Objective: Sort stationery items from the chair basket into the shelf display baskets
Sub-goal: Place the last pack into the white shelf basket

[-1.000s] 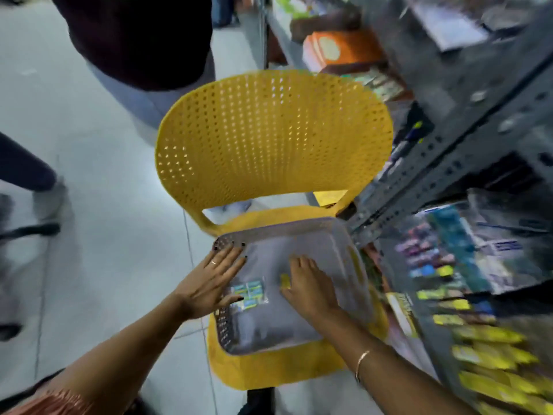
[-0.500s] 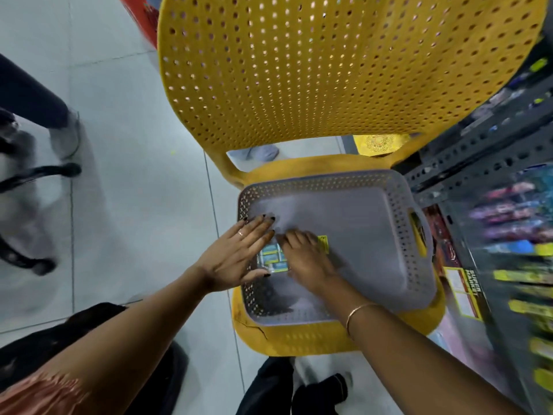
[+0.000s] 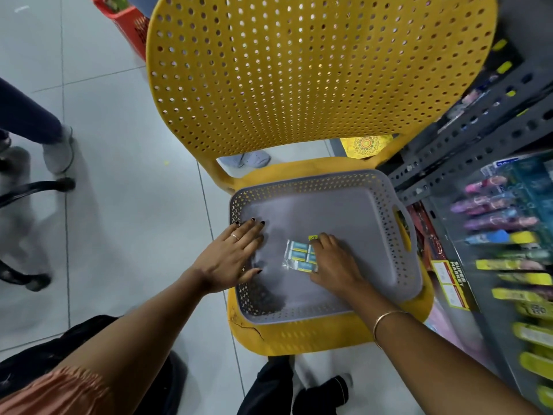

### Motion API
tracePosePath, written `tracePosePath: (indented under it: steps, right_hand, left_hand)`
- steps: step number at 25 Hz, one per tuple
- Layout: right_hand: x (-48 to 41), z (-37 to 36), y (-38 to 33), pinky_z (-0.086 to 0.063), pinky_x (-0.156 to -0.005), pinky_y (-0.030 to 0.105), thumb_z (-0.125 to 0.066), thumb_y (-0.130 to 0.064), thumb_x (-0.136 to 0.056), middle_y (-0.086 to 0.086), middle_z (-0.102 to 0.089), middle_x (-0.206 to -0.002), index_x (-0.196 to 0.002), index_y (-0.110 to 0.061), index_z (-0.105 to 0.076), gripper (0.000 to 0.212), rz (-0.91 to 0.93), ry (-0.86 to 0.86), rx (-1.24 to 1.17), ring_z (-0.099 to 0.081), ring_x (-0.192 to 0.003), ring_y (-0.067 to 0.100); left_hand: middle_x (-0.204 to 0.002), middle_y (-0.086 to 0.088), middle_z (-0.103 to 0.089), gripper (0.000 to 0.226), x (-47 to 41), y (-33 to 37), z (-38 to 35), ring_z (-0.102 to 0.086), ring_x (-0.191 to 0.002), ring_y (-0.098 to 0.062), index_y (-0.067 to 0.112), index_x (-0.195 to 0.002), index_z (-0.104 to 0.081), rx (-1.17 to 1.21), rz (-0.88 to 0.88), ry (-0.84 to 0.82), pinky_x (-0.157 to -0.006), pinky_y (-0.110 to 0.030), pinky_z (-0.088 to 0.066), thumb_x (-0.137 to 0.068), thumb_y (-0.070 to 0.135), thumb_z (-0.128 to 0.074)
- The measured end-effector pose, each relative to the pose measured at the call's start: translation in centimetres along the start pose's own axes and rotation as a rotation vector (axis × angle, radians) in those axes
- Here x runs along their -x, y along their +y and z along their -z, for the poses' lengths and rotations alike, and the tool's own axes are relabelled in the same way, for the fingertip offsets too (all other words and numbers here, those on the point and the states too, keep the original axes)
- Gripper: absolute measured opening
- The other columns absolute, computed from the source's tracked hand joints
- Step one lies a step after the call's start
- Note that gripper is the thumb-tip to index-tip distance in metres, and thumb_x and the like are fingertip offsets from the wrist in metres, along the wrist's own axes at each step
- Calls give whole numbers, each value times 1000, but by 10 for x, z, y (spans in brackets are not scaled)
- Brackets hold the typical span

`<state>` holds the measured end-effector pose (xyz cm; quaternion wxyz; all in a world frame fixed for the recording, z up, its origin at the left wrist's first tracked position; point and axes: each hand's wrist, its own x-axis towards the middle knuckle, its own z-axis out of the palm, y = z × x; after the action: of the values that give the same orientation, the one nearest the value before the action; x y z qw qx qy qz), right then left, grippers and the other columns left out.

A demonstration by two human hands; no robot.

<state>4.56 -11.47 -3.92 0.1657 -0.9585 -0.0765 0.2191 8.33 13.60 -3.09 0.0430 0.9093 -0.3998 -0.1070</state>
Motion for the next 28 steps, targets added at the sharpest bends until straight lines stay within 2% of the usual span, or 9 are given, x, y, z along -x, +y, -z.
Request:
tracePosePath:
  steps: [3, 5, 9, 12, 14, 17, 21, 25, 28]
  right_hand:
    - [14, 18, 7, -46, -88, 41, -71, -20, -68, 14, -49, -117, -114, -6, -49, 52, -70, 33, -24, -43, -116, 31]
    - [23, 37, 6, -44, -88, 41, -70, -20, -70, 14, -48, -118, -115, -5, -48, 52, -100, 68, -53, -42, -116, 31]
    - [60, 115, -3, -43, -88, 40, -70, -24, -72, 14, -50, -119, -119, -5, -49, 54, -173, 225, -105, -44, -116, 32]
    - [106, 193, -13, -41, -92, 39, -66, -30, -75, 13, -50, -120, -125, -9, -47, 57, -180, 330, -129, -44, -118, 31]
    - [136, 242, -20, -41, -91, 38, -58, -40, -68, 11, -51, -115, -120, -12, -51, 59, -171, 403, -135, -45, -115, 29]
    - [193, 322, -24, -43, -91, 36, -41, -51, -55, 6, -52, -108, -114, -17, -54, 69, -177, 539, -98, -47, -109, 23]
    - [278, 403, -21, -41, -93, 34, -61, -36, -68, 6, -52, -110, -117, -16, -52, 54, -243, 679, -60, -46, -107, 20]
    - [346, 436, 8, -42, -95, 34, -68, -32, -69, 3, -52, -110, -116, -18, -54, 51, -390, 748, -88, -46, -109, 18]
    - [385, 437, 40, -41, -99, 33, -65, -47, -59, 5, -51, -118, -123, -17, -52, 71, -552, 729, -130, -47, -115, 20]
  left_hand:
    - [-141, -22, -38, 76, -2, 4, 7, -34, -130, -34, 0, -129, -49, -35, -3, 12, -107, -44, -21, -92, 60, -20]
    - [-141, -22, -39, 73, -7, 10, 17, -36, -129, -34, 0, -128, -52, -70, 4, 38, -103, -51, -30, -88, 58, -29]
    - [-142, -22, -36, 71, -29, 27, 77, -36, -129, -36, 0, -127, -51, -86, -10, 138, -102, -51, -34, -87, 56, -32]
    - [-143, -20, -37, 70, -51, 42, 138, -35, -130, -34, 1, -126, -52, -121, -38, 231, -103, -48, -28, -88, 56, -32]
    - [-146, -16, -32, 70, -66, 55, 168, -28, -133, -30, 3, -130, -47, -109, -77, 295, -103, -44, -21, -92, 58, -27]
    - [-146, -12, -31, 70, -104, 94, 228, -22, -135, -28, 6, -132, -40, -106, -167, 402, -102, -40, -21, -94, 60, -19]
    - [-139, -16, -42, 68, -159, 170, 300, -43, -125, -30, 4, -127, -51, -133, -358, 511, -103, -34, -18, -90, 57, -32]
    - [-122, -14, -60, 73, -207, 240, 349, -58, -110, -26, 4, -119, -59, -159, -512, 578, -97, -33, -29, -78, 61, -40]
    - [-115, -14, -64, 76, -241, 267, 356, -61, -105, -27, 4, -115, -61, -159, -581, 501, -84, -36, -51, -72, 64, -41]
